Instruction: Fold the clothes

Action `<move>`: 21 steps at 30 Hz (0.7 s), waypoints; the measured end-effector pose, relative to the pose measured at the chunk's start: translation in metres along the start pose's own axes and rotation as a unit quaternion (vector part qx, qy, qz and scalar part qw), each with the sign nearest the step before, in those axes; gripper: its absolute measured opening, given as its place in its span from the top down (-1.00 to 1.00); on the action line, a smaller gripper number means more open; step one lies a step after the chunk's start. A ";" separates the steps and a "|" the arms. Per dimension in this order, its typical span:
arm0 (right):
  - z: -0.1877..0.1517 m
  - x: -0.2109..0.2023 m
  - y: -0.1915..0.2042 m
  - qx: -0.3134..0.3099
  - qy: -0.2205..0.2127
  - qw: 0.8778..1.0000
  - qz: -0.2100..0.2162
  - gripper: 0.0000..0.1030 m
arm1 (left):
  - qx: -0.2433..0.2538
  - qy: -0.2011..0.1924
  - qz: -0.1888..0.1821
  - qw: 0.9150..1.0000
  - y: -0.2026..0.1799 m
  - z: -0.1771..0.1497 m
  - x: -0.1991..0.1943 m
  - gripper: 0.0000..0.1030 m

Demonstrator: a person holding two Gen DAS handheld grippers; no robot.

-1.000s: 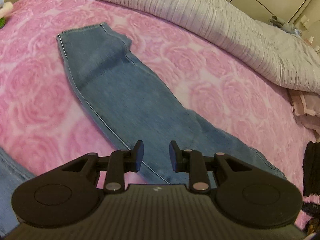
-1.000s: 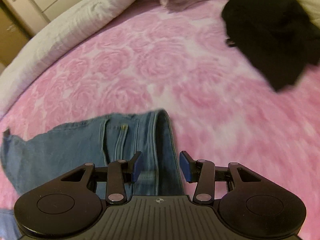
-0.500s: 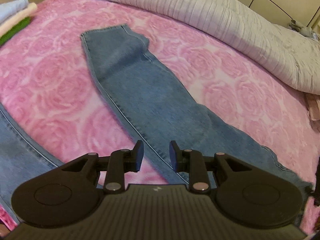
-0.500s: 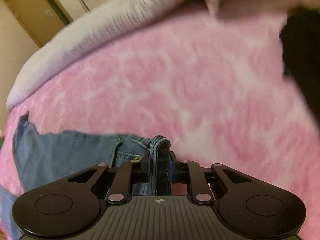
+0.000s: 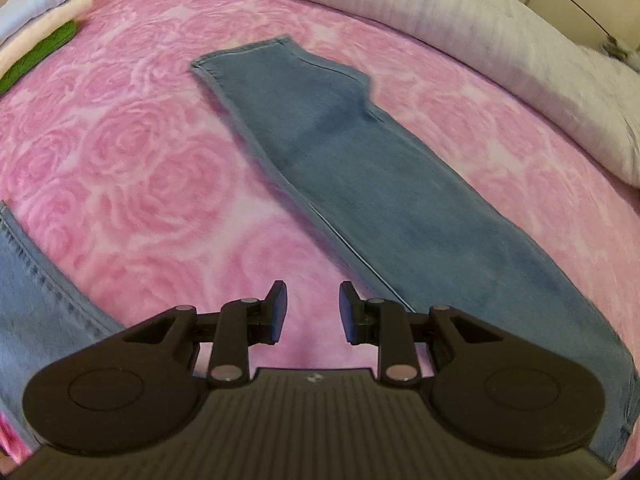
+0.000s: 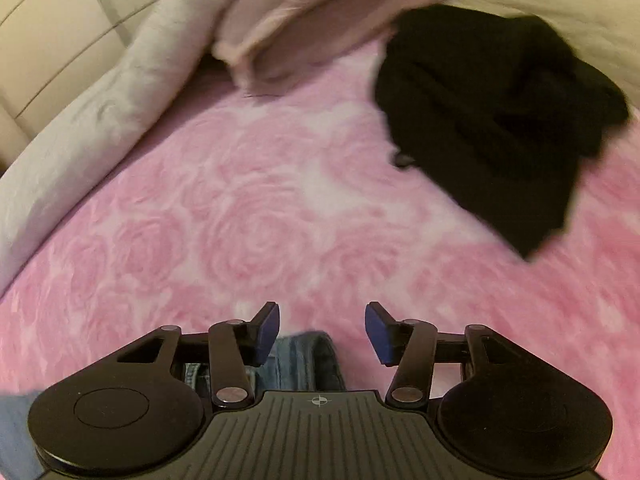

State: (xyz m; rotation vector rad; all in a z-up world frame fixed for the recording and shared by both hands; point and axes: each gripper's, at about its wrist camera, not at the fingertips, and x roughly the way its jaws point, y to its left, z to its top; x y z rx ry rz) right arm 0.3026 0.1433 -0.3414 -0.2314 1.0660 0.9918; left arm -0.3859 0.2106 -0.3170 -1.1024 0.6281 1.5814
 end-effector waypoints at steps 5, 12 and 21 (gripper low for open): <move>-0.028 -0.033 0.004 0.023 0.035 0.999 -0.027 0.00 | -0.034 -0.009 -0.006 0.999 0.050 0.044 0.026 0.49; -0.088 -0.065 0.049 0.089 0.040 0.994 -0.042 0.00 | -0.074 -0.024 -0.013 0.997 0.102 0.125 0.076 0.38; -0.153 -0.093 0.106 0.107 0.057 0.991 -0.049 0.00 | -0.152 -0.024 -0.036 0.988 0.133 0.198 0.160 0.75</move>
